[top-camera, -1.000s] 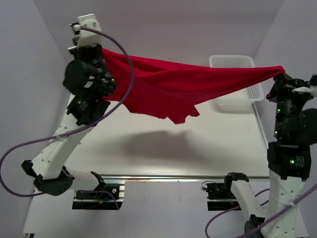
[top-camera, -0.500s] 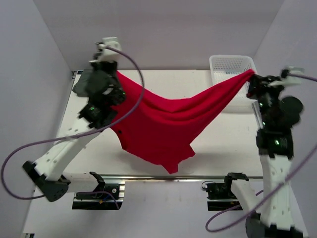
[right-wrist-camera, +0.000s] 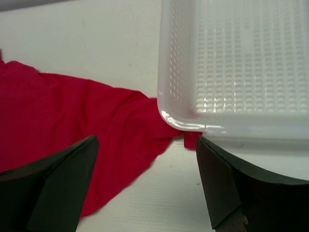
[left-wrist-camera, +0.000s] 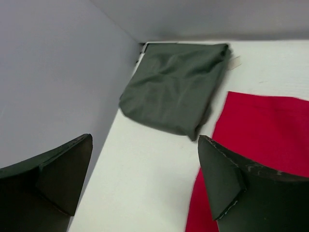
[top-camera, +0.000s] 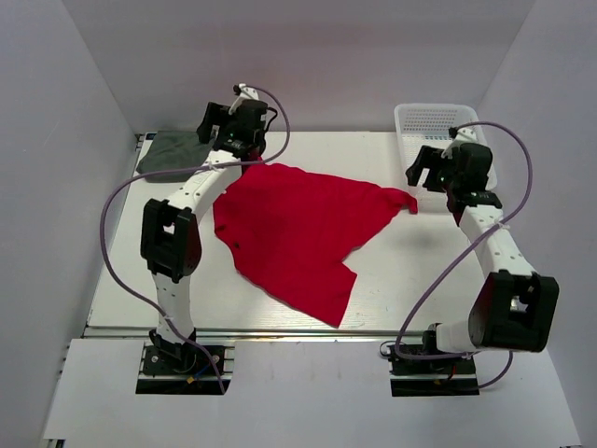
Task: Fold and stack the t-shirts
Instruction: Flatten out the tshirt
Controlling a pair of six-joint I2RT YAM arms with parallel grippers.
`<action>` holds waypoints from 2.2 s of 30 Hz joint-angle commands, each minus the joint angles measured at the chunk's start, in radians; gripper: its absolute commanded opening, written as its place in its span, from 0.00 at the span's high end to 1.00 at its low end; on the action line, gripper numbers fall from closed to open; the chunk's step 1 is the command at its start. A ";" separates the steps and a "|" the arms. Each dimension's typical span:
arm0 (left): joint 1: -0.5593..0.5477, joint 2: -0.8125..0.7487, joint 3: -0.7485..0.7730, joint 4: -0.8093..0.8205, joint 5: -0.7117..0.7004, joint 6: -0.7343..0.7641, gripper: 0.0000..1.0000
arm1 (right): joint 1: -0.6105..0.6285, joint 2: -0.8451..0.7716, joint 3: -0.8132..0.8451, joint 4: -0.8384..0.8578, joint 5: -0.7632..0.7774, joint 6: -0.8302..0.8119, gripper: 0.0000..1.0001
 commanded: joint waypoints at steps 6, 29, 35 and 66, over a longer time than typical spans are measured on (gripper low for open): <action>-0.041 -0.155 0.076 -0.291 0.380 -0.230 0.00 | 0.004 -0.147 0.046 0.014 -0.049 -0.006 0.10; -0.053 -0.350 -0.783 -0.100 0.993 -0.572 0.00 | 0.165 0.081 -0.108 -0.009 -0.132 0.103 0.10; -0.030 -0.226 -0.794 -0.166 0.812 -0.635 0.00 | 0.176 0.118 -0.117 -0.007 -0.001 0.168 0.10; -0.278 -0.497 -0.702 -0.316 1.069 -0.552 0.00 | 0.316 0.098 -0.052 -0.202 0.365 0.124 0.10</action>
